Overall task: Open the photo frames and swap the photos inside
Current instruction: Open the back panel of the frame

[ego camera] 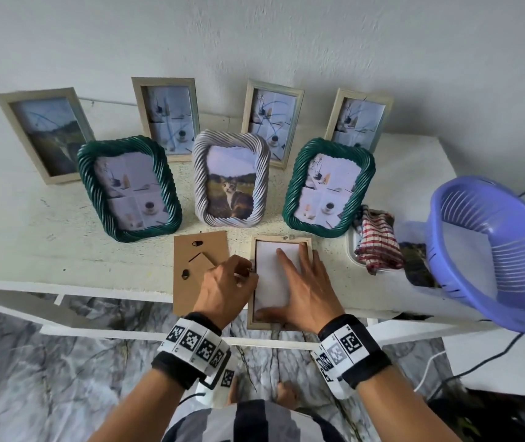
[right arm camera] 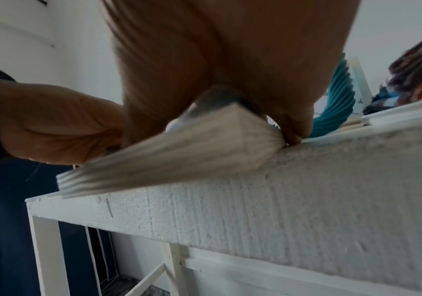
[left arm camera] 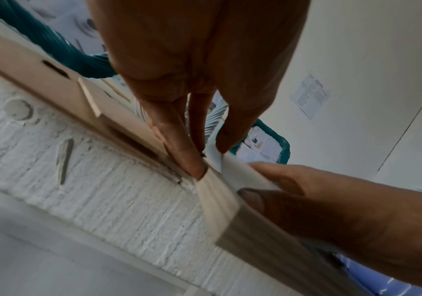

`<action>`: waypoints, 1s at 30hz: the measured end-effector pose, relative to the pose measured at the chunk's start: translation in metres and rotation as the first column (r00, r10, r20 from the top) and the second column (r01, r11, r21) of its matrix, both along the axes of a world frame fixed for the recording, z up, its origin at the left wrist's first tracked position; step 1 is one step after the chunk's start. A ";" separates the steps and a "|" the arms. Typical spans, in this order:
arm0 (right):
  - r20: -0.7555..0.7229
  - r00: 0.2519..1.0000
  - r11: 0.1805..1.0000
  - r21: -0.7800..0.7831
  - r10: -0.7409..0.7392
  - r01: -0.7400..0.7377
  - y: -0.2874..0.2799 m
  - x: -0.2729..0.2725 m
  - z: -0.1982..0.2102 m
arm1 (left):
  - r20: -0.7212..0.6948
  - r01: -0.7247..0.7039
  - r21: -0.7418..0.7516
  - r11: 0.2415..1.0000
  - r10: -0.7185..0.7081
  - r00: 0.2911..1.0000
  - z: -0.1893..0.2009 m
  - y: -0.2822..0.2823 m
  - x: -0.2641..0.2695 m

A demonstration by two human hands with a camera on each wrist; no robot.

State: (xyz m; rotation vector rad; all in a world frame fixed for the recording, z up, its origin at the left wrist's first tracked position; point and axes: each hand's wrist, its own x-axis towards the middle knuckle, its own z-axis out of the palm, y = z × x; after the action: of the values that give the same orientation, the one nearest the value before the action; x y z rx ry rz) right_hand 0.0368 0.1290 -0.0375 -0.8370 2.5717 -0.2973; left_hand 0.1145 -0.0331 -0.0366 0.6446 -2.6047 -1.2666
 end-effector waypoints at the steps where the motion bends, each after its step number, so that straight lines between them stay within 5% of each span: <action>1: -0.016 1.000 0.999 -0.033 -0.003 0.003 0.001 0.000 -0.003 | -0.012 0.011 0.000 1.000 -0.011 1.000 0.000 0.000 0.000; 12: -0.192 0.976 0.958 -0.283 -0.099 0.041 0.019 0.002 0.025 | -0.060 0.066 0.031 0.997 -0.064 0.996 0.012 0.001 -0.001; 15: -0.090 0.994 0.930 -0.367 -0.054 0.018 0.020 0.006 0.033 | -0.148 0.127 0.373 0.919 -0.077 0.986 0.024 0.008 -0.005; 17: -0.022 0.997 0.853 -0.519 -0.076 0.054 0.022 0.010 0.034 | -0.172 0.130 0.518 0.845 -0.045 0.984 0.030 0.010 -0.009; 19: 0.035 0.983 0.688 -0.709 -0.182 0.153 0.026 0.013 0.035 | -0.187 0.098 0.580 0.809 0.014 0.982 0.036 0.009 -0.010; 21: 0.270 0.924 0.453 -0.811 -0.271 0.370 0.031 0.014 0.043 | -0.191 0.075 0.632 0.771 0.061 0.980 0.038 0.008 -0.014; 23: 0.477 0.843 0.333 -0.775 -0.249 0.537 0.035 0.015 0.051 | -0.179 0.047 0.601 0.798 0.077 0.981 0.036 0.010 -0.016; 27: 0.421 0.868 0.304 -0.817 -0.264 0.489 0.040 0.018 0.062 | -0.201 -0.003 0.109 0.994 0.025 0.979 0.037 0.026 -0.020; 30: 0.356 0.911 0.339 -0.847 -0.208 0.409 0.044 0.021 0.068 | -0.240 0.197 0.278 0.940 -0.130 0.962 0.051 0.048 -0.025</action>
State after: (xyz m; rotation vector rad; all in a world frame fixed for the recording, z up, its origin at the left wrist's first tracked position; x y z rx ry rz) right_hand 0.0575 0.1728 0.0303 -0.5194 2.1974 -1.9717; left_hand 0.0899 0.0148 0.0147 0.3088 -2.3474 -1.7011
